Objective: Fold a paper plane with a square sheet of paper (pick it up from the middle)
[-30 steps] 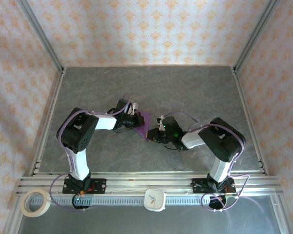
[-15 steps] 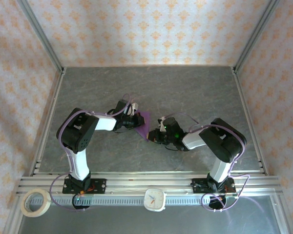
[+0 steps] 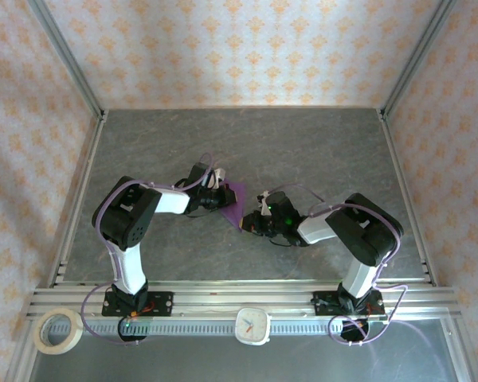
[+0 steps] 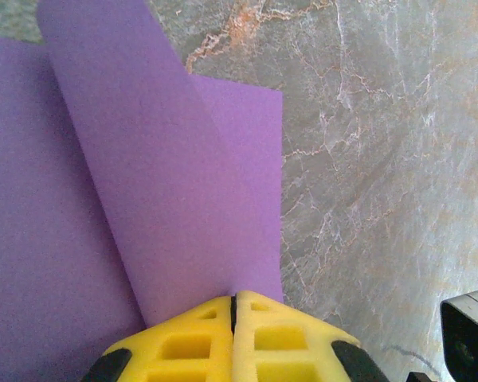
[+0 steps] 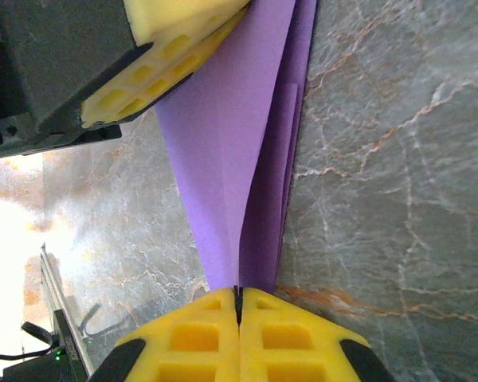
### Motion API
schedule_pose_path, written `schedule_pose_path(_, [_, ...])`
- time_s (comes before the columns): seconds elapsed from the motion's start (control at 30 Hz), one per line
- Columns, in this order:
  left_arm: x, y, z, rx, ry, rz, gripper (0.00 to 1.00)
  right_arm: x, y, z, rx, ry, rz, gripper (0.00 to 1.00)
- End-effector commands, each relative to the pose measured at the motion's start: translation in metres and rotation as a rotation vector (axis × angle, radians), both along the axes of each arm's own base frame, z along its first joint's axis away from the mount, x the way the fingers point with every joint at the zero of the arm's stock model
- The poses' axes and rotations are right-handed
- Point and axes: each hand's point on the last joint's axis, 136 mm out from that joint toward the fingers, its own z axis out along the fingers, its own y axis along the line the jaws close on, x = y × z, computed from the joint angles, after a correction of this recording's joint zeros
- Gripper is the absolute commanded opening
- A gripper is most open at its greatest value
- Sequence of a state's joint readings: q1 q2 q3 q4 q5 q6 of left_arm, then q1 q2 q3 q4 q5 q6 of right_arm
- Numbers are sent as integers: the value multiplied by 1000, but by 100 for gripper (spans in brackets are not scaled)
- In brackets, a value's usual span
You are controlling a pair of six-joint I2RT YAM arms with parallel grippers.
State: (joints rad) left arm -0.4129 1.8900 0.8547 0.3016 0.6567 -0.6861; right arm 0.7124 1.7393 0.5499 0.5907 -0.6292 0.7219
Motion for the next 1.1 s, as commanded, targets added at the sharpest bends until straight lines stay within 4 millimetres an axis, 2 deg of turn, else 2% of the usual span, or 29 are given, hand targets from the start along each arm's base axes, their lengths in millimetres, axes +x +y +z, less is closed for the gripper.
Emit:
schedule_pose_path(0.0, [-30, 30, -54, 152, 148, 65, 7, -34, -16, -30, -108, 140, 54, 8])
schedule_pose_path(0.23, [-31, 32, -55, 148, 154, 91, 6, -39, -16, -35, -181, 144, 80, 8])
schedule_pose_path(0.37, [-31, 34, -55, 153, 153, 100, 6, -42, -17, -37, -207, 147, 91, 0])
schedule_pose_path(0.43, [-32, 34, -55, 154, 154, 101, 5, -41, -16, -36, -218, 141, 91, 0])
schedule_pose_path(0.53, [-32, 35, -55, 155, 153, 103, 5, -40, -14, -32, -213, 138, 94, 11])
schedule_pose_path(0.7, [-34, 37, -57, 160, 156, 109, 6, -43, -11, -26, -211, 135, 109, 12])
schedule_pose_path(0.73, [-34, 37, -58, 161, 158, 111, 5, -44, -10, -26, -210, 134, 115, 11])
schedule_pose_path(0.83, [-35, 38, -58, 163, 159, 112, 5, -45, -12, -29, -226, 134, 115, 0])
schedule_pose_path(0.93, [-36, 39, -59, 167, 161, 115, 5, -45, -15, -33, -245, 141, 111, 0])
schedule_pose_path(0.97, [-36, 39, -60, 168, 163, 114, 5, -45, -14, -32, -243, 136, 112, 1])
schedule_pose_path(1.03, [-36, 39, -60, 166, 161, 113, 5, -41, -13, -26, -234, 117, 104, 12])
schedule_pose_path(1.07, [-37, 39, -60, 167, 160, 112, 5, -37, -14, -21, -236, 97, 90, 15])
